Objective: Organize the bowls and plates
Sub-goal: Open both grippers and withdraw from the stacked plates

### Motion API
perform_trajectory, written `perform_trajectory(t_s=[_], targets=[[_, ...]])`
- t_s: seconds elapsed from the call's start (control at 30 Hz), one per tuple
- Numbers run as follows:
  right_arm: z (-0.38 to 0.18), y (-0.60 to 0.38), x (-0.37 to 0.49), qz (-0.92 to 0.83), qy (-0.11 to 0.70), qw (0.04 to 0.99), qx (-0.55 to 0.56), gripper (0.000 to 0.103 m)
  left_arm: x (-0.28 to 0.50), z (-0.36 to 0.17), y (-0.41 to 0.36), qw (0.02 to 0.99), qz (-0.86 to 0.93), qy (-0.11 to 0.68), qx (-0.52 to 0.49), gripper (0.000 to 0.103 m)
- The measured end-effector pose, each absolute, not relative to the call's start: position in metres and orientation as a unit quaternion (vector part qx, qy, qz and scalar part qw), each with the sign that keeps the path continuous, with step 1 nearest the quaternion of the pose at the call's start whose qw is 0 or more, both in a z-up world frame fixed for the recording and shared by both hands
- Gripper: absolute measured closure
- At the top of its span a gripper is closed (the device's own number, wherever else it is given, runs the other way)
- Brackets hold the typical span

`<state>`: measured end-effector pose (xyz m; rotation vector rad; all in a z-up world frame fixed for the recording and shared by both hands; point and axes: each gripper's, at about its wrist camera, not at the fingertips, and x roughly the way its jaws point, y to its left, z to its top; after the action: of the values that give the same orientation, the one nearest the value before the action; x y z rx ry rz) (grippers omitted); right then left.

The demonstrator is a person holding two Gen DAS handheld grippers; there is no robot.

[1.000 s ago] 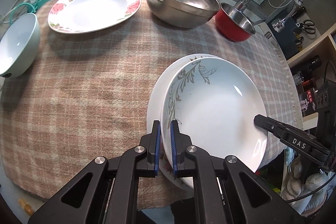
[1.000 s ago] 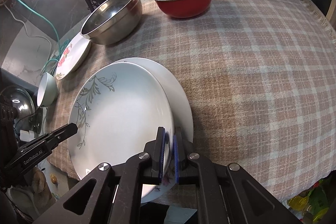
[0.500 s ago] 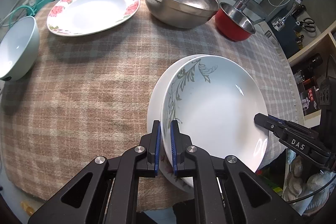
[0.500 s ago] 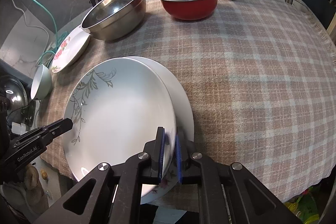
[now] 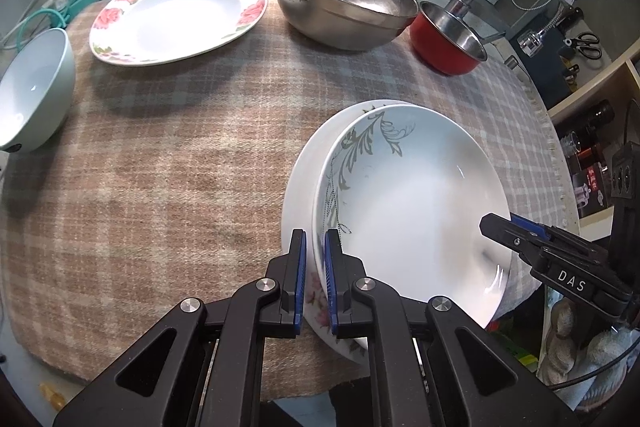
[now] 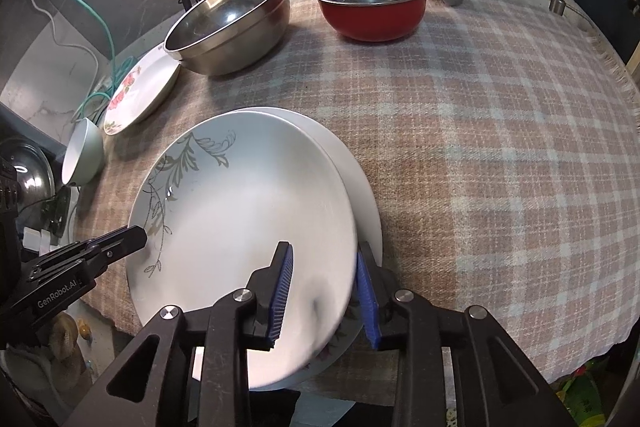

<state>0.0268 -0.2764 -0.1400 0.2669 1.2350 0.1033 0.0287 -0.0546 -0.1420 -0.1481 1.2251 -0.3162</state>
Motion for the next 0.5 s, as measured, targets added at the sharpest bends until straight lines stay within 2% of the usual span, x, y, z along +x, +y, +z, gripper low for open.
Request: perform_trajectory(t_s=[0.33, 0.43, 0.5], targets=[[-0.130, -0.285, 0.020, 0.041, 0.558, 0.815, 0.151, 0.073, 0.024, -0.130, -0.040, 0.809, -0.147, 0.563, -0.082, 0.094], [-0.124, -0.287, 0.018, 0.037, 0.548, 0.821, 0.156, 0.062, 0.023, -0.125, -0.031, 0.813, -0.143, 0.558, -0.086, 0.095], [-0.119, -0.287, 0.018, 0.034, 0.539, 0.826, 0.163, 0.060, 0.024, -0.122, -0.024, 0.815, -0.140, 0.556, -0.088, 0.094]])
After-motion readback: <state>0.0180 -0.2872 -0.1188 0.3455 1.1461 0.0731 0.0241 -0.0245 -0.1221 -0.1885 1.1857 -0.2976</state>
